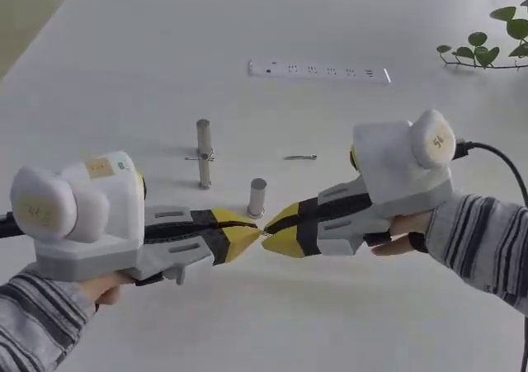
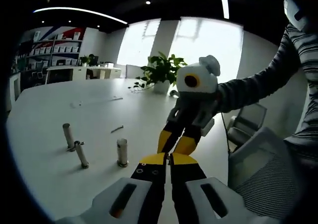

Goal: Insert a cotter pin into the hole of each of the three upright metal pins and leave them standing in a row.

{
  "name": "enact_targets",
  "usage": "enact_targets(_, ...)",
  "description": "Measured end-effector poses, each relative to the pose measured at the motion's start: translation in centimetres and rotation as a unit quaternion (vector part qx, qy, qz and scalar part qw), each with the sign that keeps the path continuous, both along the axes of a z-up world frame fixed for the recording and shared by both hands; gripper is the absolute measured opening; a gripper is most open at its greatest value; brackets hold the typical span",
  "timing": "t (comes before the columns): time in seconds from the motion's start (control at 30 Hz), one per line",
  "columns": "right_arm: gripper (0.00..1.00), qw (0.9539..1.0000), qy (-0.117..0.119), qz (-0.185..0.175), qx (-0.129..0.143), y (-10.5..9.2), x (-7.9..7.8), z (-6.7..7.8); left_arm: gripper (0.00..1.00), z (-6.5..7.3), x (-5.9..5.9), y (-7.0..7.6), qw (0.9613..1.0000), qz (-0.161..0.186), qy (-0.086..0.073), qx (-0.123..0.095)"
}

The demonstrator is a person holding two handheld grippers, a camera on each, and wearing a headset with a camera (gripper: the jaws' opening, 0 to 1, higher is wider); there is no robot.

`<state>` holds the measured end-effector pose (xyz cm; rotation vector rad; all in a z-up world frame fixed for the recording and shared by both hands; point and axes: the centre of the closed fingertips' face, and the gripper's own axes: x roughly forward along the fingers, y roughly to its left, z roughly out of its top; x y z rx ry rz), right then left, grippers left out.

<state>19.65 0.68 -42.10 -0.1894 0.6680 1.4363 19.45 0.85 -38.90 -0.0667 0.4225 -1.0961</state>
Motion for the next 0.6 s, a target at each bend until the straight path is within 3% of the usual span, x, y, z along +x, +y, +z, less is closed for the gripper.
enact_targets(0.07,0.02,1.0,-0.002,0.003,0.0,0.1,-0.2,0.1,0.0,0.3,0.0,-0.1,0.9999,0.0,0.006,-0.014)
enact_targets(0.17,0.01,1.0,-0.006,0.005,0.0,0.1,-0.3,0.2,0.0,0.2,0.1,0.0,0.9999,0.0,0.005,-0.012)
enact_targets(0.37,0.0,0.9986,-0.038,0.029,-0.021,-0.1,-0.5,0.2,0.0,-0.4,-0.2,0.0,0.9999,-0.002,0.013,-0.004)
enact_targets(0.6,0.0,0.9934,-0.093,0.049,-0.047,-0.2,-0.3,0.4,0.0,-0.9,-0.1,0.1,0.9999,0.001,0.012,0.008)
